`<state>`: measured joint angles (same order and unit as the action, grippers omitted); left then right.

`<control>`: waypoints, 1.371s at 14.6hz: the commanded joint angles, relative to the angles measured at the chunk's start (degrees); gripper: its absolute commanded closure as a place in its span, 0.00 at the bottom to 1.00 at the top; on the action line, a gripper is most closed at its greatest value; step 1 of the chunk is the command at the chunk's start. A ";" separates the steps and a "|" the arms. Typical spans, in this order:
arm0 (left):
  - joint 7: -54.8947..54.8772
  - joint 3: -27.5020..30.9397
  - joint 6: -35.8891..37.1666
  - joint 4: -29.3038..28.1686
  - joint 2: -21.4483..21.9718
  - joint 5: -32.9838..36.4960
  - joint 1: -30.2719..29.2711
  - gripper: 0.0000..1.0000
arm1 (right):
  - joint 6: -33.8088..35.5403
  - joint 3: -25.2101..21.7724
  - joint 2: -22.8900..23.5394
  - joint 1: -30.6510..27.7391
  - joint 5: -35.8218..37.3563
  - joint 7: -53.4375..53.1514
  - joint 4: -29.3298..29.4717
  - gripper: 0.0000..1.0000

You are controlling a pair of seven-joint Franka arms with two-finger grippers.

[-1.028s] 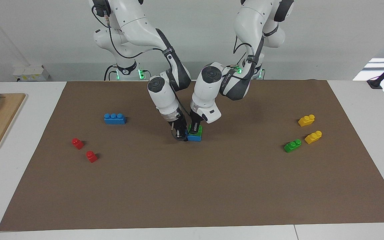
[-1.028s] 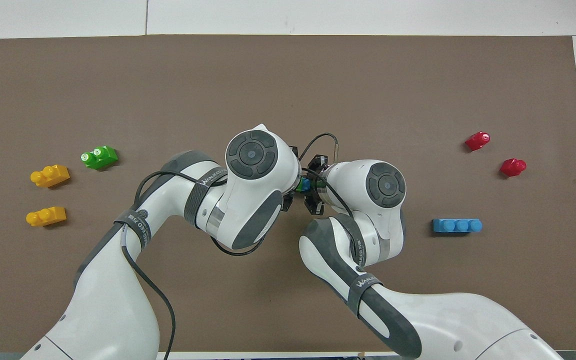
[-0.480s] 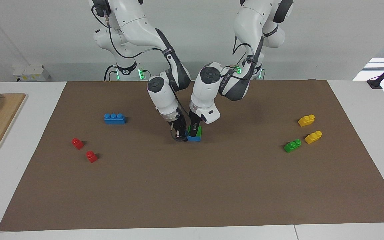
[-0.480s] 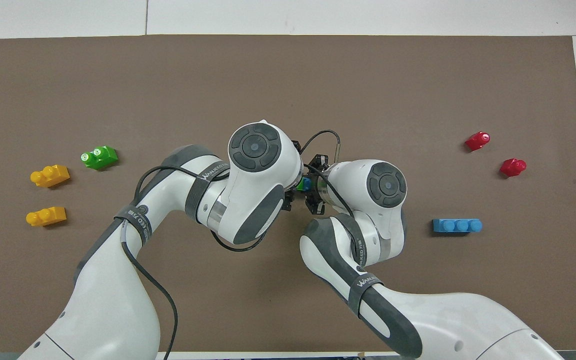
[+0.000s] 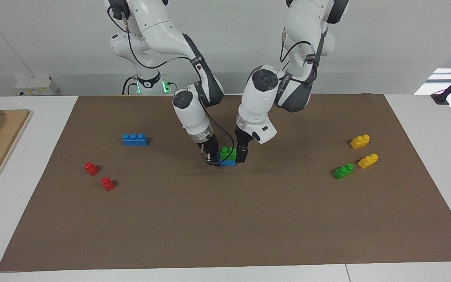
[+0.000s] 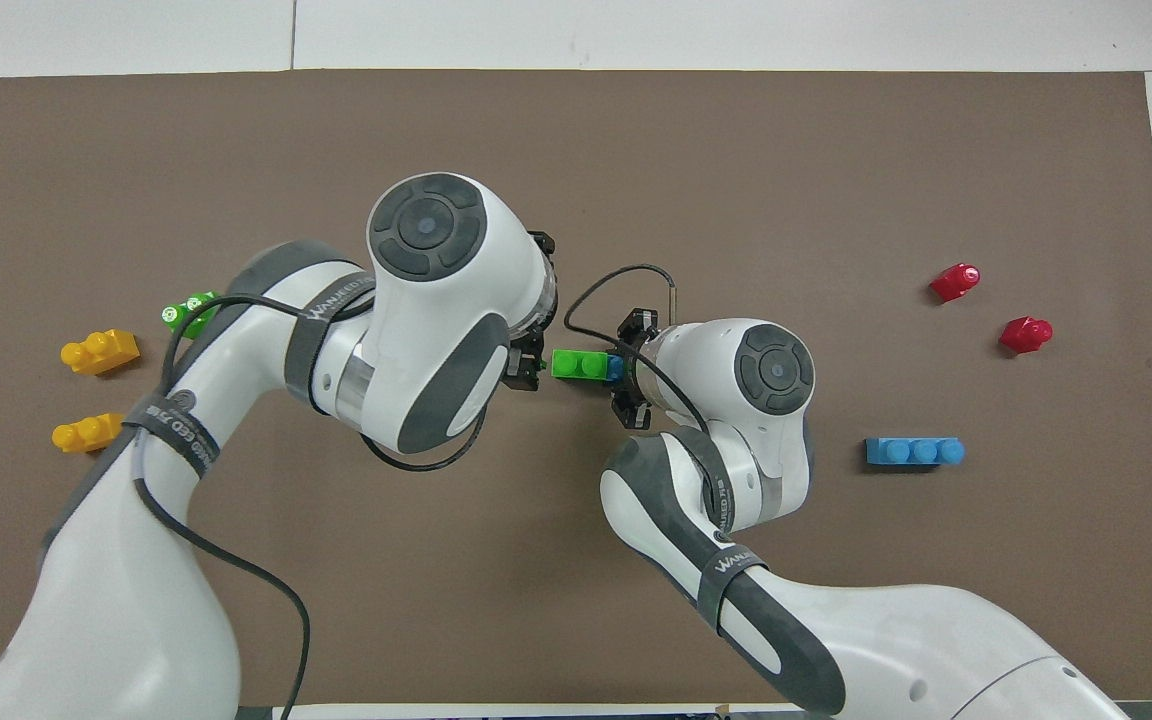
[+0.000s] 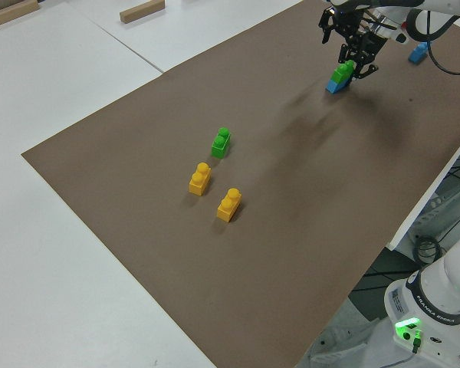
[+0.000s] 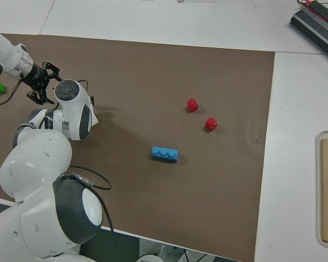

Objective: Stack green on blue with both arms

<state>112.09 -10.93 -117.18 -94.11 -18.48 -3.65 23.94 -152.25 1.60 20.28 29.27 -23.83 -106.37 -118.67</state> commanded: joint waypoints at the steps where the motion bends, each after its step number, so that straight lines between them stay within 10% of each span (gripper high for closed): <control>1: -4.22 -0.06 6.76 -0.98 4.58 0.31 -3.88 0.00 | -0.07 0.33 0.20 -1.14 -1.65 1.78 0.01 0.05; 11: -39.62 -0.15 19.79 -7.92 18.64 0.23 -20.14 0.00 | 15.20 0.25 -6.99 -11.50 -2.36 10.02 2.65 0.01; 20: -89.19 0.03 27.09 -8.01 21.20 1.71 -29.56 0.00 | 30.75 -0.81 -16.31 -24.95 14.68 59.80 10.03 0.01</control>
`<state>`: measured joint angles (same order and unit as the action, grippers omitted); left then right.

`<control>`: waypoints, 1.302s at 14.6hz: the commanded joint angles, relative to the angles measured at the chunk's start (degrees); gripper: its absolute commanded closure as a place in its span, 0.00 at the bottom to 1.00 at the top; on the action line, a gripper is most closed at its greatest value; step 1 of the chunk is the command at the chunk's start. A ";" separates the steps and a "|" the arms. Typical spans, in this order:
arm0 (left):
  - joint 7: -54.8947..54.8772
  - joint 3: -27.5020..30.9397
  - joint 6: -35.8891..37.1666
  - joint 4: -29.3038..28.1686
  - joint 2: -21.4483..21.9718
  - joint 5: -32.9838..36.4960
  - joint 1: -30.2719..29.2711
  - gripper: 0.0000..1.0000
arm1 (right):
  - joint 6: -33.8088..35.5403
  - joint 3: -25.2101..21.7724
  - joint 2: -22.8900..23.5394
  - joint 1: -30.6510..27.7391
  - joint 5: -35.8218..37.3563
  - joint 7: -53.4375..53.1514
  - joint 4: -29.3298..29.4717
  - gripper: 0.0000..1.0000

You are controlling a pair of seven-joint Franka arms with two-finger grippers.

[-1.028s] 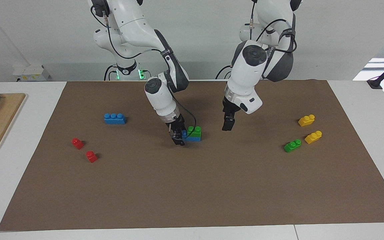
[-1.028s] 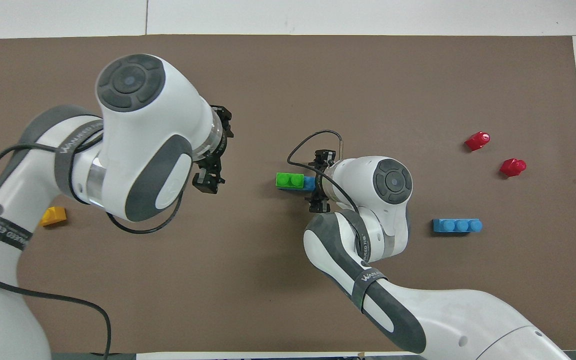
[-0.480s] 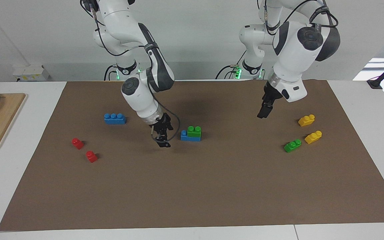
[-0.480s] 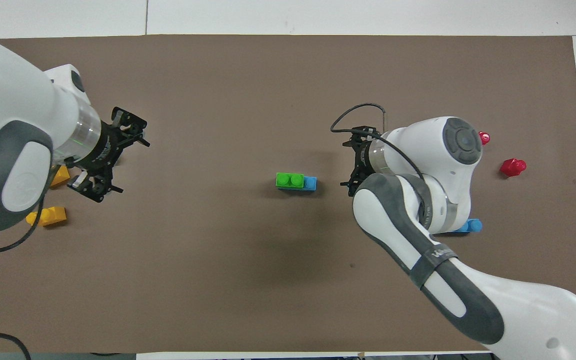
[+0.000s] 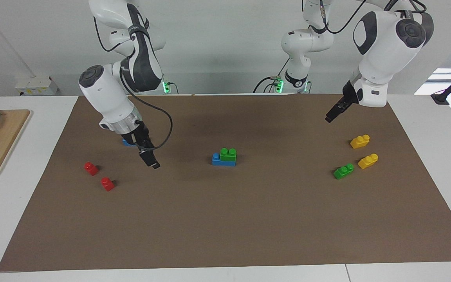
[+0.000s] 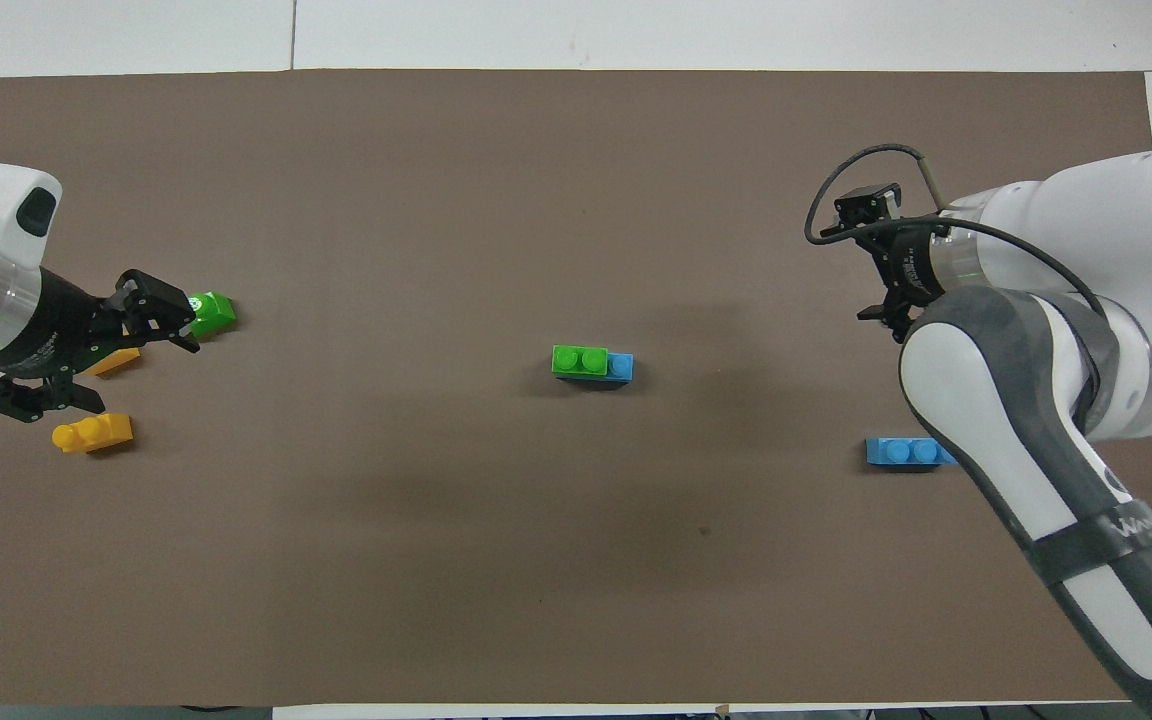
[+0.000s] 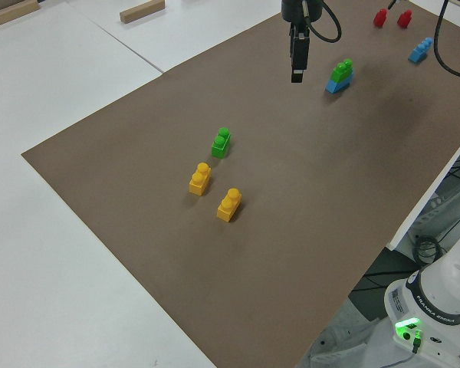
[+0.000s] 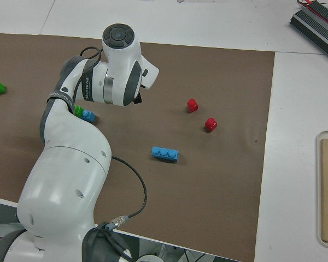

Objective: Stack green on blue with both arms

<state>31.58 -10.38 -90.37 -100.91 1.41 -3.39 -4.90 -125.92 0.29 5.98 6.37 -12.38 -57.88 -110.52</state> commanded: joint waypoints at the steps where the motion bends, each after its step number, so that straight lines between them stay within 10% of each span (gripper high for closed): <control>1: -11.25 -0.52 0.20 -1.22 1.40 1.54 -0.81 0.00 | 7.15 0.50 -3.59 -3.46 3.41 18.08 2.32 0.01; 7: -12.16 -0.52 -2.08 0.01 1.23 1.98 -2.04 0.00 | 25.26 0.59 -13.17 -4.26 10.97 41.74 6.53 0.00; 19: -27.07 -0.43 -1.83 6.16 -1.76 6.64 -2.22 0.00 | 33.72 0.14 -9.49 -6.73 12.46 52.16 14.98 0.01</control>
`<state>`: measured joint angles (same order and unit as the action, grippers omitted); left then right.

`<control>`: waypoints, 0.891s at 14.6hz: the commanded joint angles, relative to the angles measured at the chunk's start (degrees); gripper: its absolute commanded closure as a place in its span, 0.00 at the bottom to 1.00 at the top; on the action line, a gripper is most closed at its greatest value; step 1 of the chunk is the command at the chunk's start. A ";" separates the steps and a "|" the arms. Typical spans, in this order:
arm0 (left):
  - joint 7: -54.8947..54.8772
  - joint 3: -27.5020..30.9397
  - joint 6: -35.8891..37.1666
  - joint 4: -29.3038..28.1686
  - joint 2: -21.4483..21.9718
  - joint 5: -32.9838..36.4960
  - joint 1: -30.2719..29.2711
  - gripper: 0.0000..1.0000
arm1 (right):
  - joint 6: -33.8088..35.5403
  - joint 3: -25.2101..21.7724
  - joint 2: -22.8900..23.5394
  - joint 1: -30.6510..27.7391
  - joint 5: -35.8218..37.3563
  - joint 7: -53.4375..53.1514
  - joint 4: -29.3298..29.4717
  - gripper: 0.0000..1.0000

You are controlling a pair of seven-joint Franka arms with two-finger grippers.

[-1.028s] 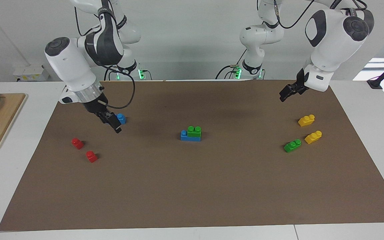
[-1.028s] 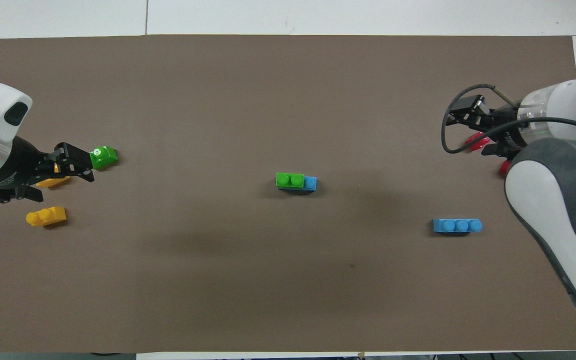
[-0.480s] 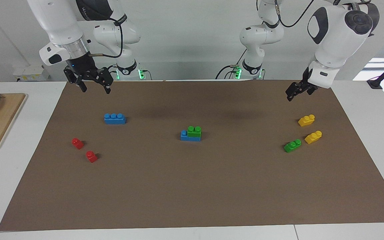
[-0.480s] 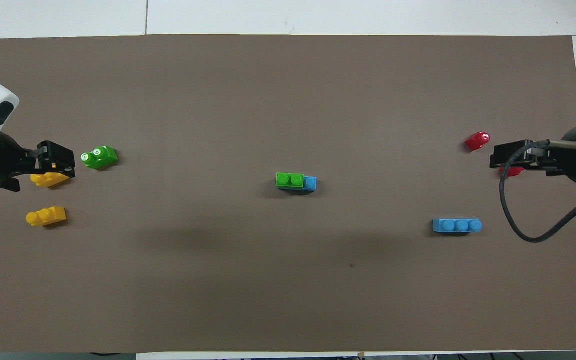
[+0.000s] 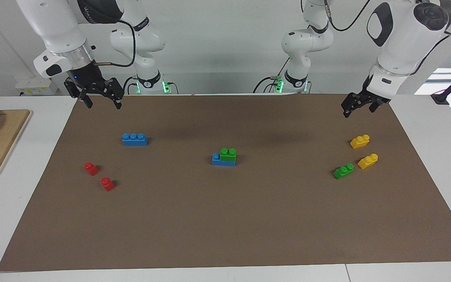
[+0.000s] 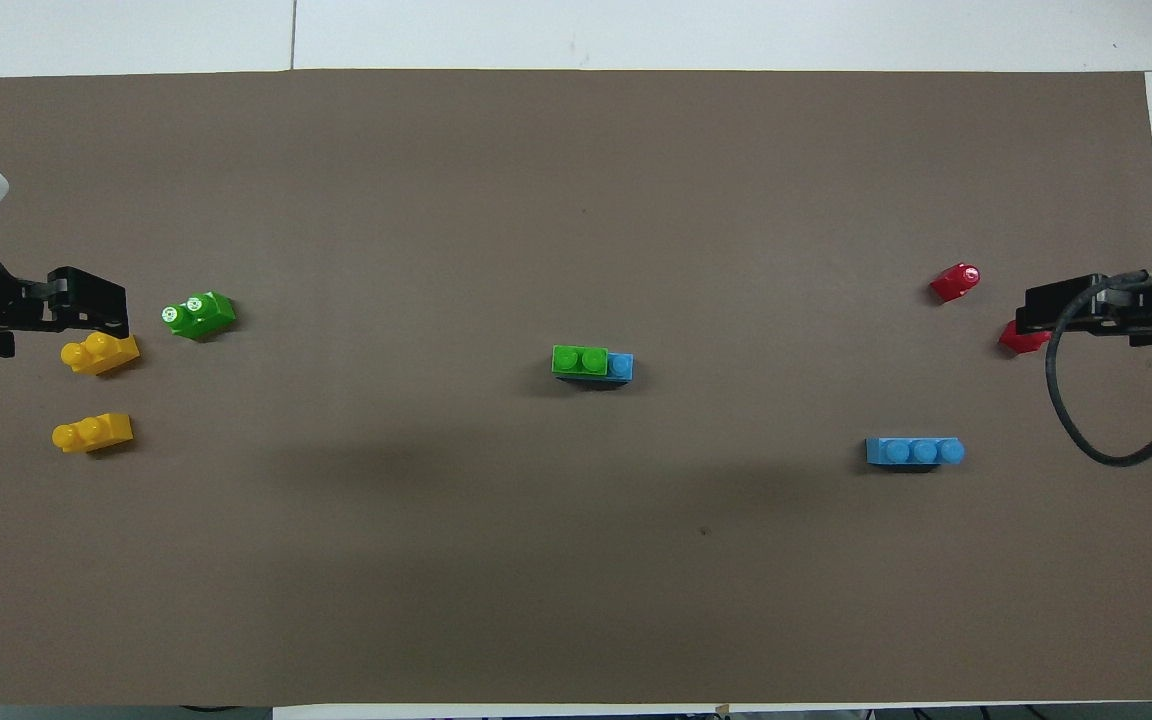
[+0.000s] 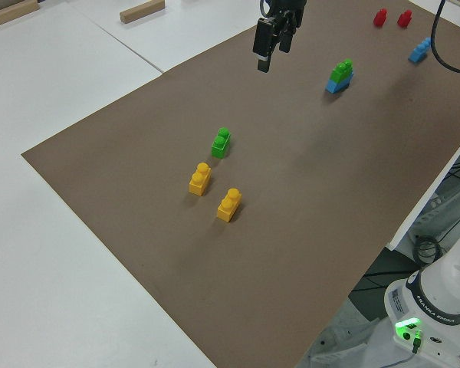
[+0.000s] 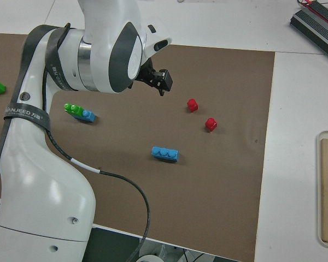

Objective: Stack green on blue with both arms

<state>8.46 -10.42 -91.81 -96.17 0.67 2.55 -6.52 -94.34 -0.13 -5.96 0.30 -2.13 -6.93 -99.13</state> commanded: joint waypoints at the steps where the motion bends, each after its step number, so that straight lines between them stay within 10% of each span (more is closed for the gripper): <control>1: -4.42 -0.39 -0.82 1.51 -1.19 0.18 -0.42 0.00 | 2.23 0.57 2.53 -0.65 2.57 1.31 3.68 0.01; 13: -4.68 -0.56 -1.79 1.07 -1.19 -1.75 0.11 0.00 | 2.23 0.57 2.44 -0.47 3.37 1.22 3.60 0.01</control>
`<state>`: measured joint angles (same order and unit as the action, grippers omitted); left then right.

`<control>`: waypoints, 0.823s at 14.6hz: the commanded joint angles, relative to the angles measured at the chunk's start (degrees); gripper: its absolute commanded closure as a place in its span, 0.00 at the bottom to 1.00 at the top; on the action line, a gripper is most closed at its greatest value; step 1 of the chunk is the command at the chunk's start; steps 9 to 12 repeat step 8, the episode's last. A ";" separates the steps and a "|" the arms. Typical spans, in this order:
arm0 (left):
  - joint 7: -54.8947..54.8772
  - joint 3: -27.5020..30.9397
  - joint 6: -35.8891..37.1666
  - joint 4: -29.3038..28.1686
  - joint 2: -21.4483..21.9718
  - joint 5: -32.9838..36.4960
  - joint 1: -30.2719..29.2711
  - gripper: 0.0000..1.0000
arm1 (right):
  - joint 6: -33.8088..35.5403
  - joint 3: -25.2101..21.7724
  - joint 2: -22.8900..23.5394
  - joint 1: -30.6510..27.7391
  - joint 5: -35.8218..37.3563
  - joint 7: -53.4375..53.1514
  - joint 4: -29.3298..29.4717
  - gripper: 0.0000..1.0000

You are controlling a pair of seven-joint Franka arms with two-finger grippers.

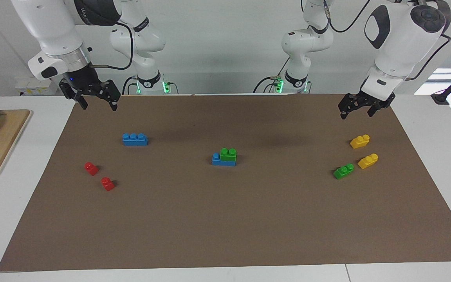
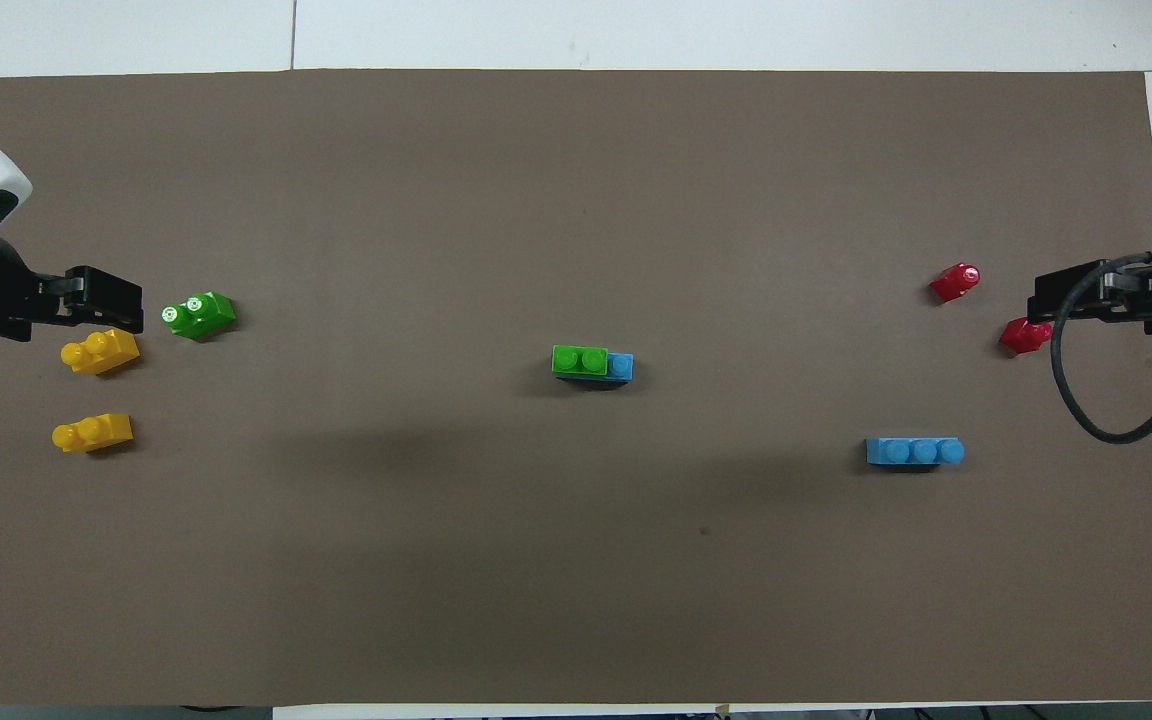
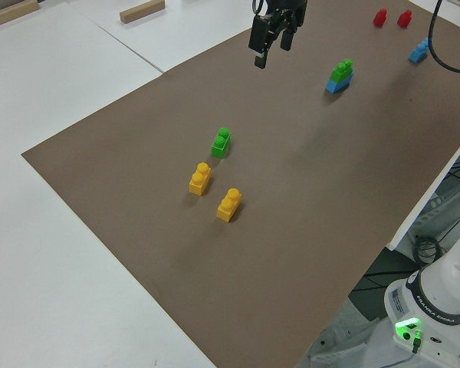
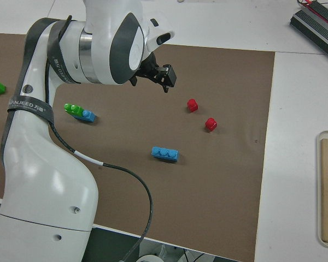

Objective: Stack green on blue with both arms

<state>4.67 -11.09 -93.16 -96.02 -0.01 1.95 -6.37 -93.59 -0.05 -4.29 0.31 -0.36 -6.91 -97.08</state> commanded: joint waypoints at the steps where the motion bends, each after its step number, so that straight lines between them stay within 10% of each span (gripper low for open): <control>1: -0.89 0.11 -0.71 0.92 -0.52 -2.20 -0.40 0.00 | 1.57 0.49 0.77 -0.49 1.59 1.19 1.54 0.01; 12: -0.80 0.19 1.22 1.71 -0.61 -3.89 -0.31 0.00 | 1.57 0.49 0.77 -0.49 1.50 1.19 1.54 0.01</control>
